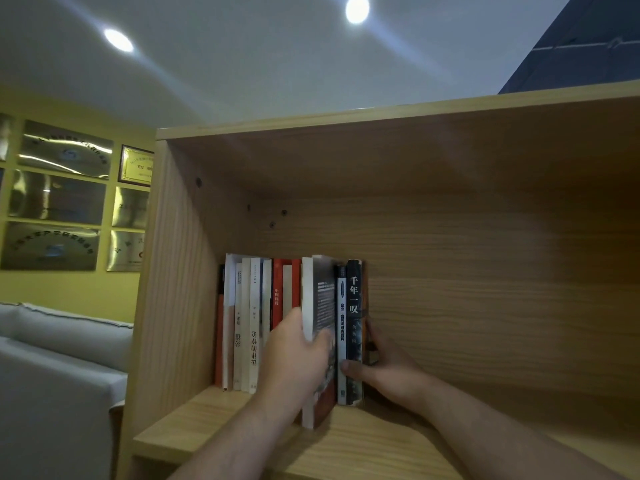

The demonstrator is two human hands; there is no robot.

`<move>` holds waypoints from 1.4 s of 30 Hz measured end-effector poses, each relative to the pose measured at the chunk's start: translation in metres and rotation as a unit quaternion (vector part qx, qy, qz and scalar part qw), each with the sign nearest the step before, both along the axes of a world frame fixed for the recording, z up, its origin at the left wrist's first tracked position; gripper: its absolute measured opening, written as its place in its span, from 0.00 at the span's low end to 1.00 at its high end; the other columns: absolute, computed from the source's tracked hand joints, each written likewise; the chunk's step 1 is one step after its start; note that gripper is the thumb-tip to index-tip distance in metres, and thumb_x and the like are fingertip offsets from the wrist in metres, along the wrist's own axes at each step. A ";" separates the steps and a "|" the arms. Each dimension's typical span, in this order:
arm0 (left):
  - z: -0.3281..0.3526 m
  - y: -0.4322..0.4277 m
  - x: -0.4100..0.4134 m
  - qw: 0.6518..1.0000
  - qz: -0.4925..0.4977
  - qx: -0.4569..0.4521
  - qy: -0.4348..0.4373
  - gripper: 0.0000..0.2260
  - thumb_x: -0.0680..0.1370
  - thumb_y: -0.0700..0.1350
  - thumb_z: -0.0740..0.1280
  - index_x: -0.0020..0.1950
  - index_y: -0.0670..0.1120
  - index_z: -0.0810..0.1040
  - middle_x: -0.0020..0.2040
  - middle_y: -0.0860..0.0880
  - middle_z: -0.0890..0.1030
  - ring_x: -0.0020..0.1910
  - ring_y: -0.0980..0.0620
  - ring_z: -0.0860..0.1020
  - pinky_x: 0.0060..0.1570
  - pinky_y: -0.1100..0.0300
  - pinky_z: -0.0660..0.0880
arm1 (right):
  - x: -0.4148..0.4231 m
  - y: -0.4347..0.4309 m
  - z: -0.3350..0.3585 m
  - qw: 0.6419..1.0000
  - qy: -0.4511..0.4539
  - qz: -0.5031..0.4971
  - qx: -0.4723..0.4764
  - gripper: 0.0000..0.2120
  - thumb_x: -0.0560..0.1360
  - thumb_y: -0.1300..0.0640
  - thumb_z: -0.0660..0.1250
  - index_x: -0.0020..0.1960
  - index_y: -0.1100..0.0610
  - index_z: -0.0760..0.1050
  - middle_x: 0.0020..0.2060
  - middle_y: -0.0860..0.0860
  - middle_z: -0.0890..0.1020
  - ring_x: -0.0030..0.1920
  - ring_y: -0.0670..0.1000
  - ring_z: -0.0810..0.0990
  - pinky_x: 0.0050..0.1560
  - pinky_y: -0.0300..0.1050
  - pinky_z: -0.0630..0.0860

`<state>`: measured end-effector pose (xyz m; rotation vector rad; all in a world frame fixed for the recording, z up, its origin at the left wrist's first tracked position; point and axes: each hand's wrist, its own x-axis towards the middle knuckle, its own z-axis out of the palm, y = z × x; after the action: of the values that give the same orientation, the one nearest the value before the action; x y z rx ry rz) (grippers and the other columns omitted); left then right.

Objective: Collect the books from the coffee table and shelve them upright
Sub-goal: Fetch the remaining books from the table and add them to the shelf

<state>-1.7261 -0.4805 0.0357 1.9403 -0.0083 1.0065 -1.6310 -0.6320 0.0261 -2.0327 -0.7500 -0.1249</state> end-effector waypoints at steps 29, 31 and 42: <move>-0.008 -0.008 -0.011 0.979 -0.170 -0.108 0.040 0.14 0.82 0.47 0.63 0.68 0.53 0.73 0.57 0.52 0.76 0.58 0.53 0.75 0.54 0.59 0.75 | -0.068 -0.107 0.048 0.929 0.102 -0.139 0.328 0.16 0.74 0.61 0.75 0.58 0.62 0.75 0.46 0.63 0.86 0.37 0.61 0.88 0.34 0.52 0.83; -0.011 -0.010 -0.007 0.984 -0.147 -0.082 0.053 0.16 0.81 0.48 0.65 0.69 0.51 0.72 0.57 0.50 0.74 0.57 0.53 0.74 0.54 0.60 0.73 | -0.068 -0.107 0.047 0.923 0.068 -0.169 0.338 0.11 0.76 0.62 0.73 0.56 0.59 0.76 0.48 0.61 0.86 0.42 0.62 0.87 0.41 0.56 0.84; -0.015 -0.009 0.000 0.990 -0.111 -0.069 0.053 0.25 0.80 0.44 0.66 0.77 0.52 0.64 0.66 0.54 0.66 0.57 0.59 0.69 0.46 0.70 0.68 | -0.060 -0.015 0.026 0.973 -0.001 -0.176 0.151 0.10 0.79 0.67 0.65 0.48 0.52 0.77 0.42 0.52 0.83 0.43 0.51 0.83 0.38 0.41 0.78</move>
<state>-1.7264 -0.4893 0.0211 1.8184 -0.0903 0.7372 -1.6905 -0.6466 0.0516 -1.8510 -0.3385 -0.4186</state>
